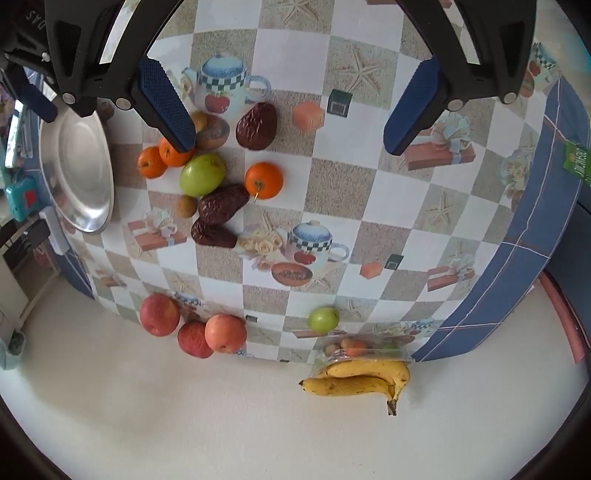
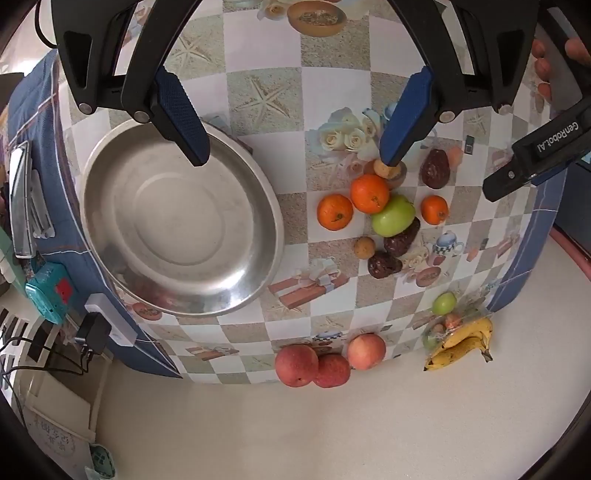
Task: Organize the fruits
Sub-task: 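Move both tools toward the cluster of fruits on the table, then grasp a dark red date with the left tool while the right tool grasps a small brown fruit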
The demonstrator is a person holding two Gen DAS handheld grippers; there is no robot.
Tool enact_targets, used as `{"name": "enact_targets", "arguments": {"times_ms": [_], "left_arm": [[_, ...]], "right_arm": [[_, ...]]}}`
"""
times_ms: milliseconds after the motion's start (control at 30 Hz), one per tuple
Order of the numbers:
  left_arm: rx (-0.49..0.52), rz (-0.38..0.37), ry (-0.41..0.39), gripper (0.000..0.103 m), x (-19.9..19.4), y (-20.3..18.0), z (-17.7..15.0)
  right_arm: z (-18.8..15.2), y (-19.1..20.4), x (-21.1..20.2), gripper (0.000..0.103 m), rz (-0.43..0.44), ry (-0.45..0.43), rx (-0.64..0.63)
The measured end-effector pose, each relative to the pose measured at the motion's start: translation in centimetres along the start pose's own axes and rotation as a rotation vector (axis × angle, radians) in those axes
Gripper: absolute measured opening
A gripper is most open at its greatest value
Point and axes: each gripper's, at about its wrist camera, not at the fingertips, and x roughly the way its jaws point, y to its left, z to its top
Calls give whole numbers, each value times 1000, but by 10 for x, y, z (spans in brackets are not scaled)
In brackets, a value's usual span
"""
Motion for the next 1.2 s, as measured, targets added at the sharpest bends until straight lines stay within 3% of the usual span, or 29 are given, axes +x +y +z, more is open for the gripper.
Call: {"name": "enact_targets", "arguments": {"times_ms": [167,267,367,433,500,567,733,1033,1200], "left_arm": [[-41,-44,-39,103,4,7,10],[-55,-31,-81,103,2,11,16],[-62,-44,-102,103,3,14,20],[-64,-53,-105,103,3,14,23],[-45,-43,-122,103,3,12,24],[-18,-17,-130,103,4,8,25],[-19,-72,-72,103,14,6,26],[-72,-123,-54,102,18,6,36],[-32,-123,49,87,39,-5,28]], "right_arm": [[10,12,9,93,74,-2,-9],[14,18,13,93,146,5,15],[17,29,18,91,127,14,-22],[18,34,23,78,134,21,-40],[18,39,29,76,148,36,-43],[18,45,33,75,139,-8,-62],[16,52,48,67,132,88,-59],[17,69,69,48,127,157,-80],[14,74,80,45,113,181,-94]]}}
